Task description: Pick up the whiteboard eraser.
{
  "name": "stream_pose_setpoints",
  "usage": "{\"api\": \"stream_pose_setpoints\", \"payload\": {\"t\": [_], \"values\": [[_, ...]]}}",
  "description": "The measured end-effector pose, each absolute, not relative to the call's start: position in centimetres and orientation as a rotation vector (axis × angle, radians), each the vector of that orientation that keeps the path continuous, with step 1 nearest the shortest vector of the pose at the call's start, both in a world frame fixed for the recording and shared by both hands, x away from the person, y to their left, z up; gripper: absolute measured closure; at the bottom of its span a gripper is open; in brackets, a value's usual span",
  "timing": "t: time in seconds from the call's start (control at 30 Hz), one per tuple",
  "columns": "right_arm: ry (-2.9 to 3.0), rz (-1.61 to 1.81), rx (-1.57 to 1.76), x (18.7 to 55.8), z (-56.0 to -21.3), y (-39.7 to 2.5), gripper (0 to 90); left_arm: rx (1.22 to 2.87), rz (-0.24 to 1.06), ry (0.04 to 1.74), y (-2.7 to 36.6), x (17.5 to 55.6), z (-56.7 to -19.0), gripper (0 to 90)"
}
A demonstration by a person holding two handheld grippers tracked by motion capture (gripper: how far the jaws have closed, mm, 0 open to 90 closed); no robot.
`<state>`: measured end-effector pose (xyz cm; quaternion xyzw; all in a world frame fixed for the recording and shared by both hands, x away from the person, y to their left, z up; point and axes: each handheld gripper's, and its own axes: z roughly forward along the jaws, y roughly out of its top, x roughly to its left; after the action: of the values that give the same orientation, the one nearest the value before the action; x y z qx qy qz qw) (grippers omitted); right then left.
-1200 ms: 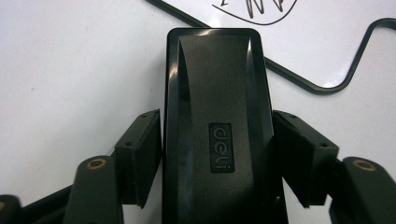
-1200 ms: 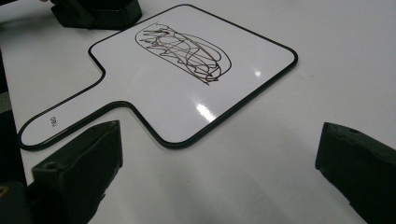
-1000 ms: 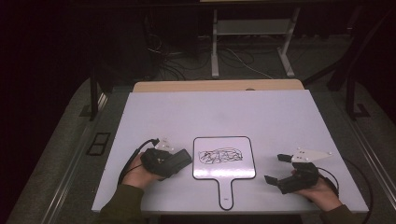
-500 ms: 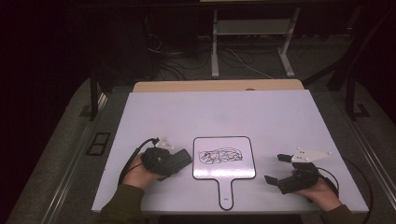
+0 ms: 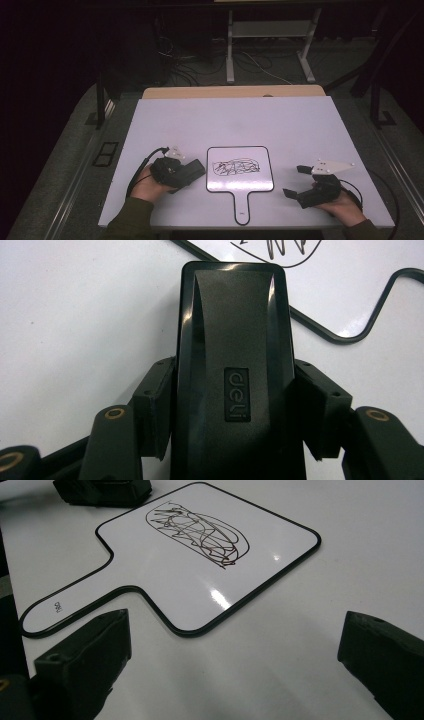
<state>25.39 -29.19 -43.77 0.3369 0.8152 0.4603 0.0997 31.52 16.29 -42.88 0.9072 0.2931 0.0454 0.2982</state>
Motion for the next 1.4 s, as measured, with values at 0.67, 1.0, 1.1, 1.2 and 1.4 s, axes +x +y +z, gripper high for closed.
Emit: {"api": "stream_pose_setpoints", "payload": {"t": [0.67,1.0,1.1,1.2,1.4], "values": [[2.414,1.36,0.99,25.3,-43.9,-29.1,0.0,2.379,0.144,0.757,16.5,31.4,-42.2,38.8],[2.415,1.36,0.993,25.4,-44.0,-29.1,0.0,2.343,0.127,0.75,16.5,31.7,-41.4,38.7],[2.416,1.359,0.994,25.4,-44.0,-29.1,0.0,2.342,0.128,0.738,16.3,31.9,-41.2,38.7],[2.415,1.359,0.997,25.4,-44.0,-29.1,0.0,2.334,0.127,0.732,16.1,32.0,-40.8,38.8],[2.411,1.361,1.001,25.5,-44.0,-29.2,0.0,2.328,0.132,0.718,15.5,32.3,-40.2,38.7]]}}
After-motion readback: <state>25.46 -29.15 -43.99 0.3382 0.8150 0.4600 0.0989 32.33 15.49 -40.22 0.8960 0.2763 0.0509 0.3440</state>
